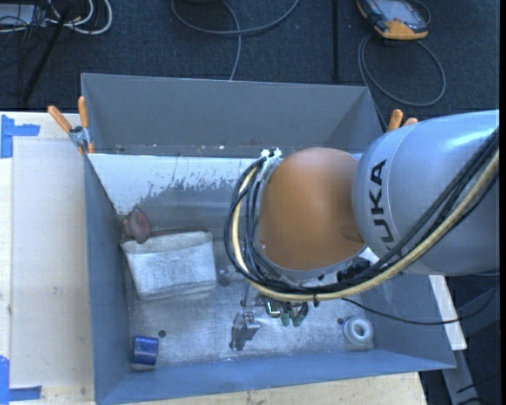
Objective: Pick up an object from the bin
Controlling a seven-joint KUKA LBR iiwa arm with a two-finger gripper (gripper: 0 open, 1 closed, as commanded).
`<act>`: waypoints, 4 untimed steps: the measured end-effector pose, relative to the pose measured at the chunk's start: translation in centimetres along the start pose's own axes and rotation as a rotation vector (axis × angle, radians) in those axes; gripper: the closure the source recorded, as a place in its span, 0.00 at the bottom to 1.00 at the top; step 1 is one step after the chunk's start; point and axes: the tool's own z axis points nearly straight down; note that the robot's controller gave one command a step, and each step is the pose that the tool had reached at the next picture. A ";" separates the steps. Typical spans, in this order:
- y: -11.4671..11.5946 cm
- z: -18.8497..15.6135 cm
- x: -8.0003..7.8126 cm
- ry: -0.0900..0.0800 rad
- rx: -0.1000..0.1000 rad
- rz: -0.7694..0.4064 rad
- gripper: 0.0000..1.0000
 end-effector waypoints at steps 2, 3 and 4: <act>-4.6 10.3 -0.3 -0.014 0.003 -0.287 0.00; -12.1 4.9 -1.5 -0.012 0.004 -0.526 0.00; -15.0 4.6 -8.2 -0.013 0.001 -0.361 0.00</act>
Offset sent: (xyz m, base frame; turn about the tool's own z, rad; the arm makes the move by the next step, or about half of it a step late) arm -0.0005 0.0572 -0.0880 -0.1907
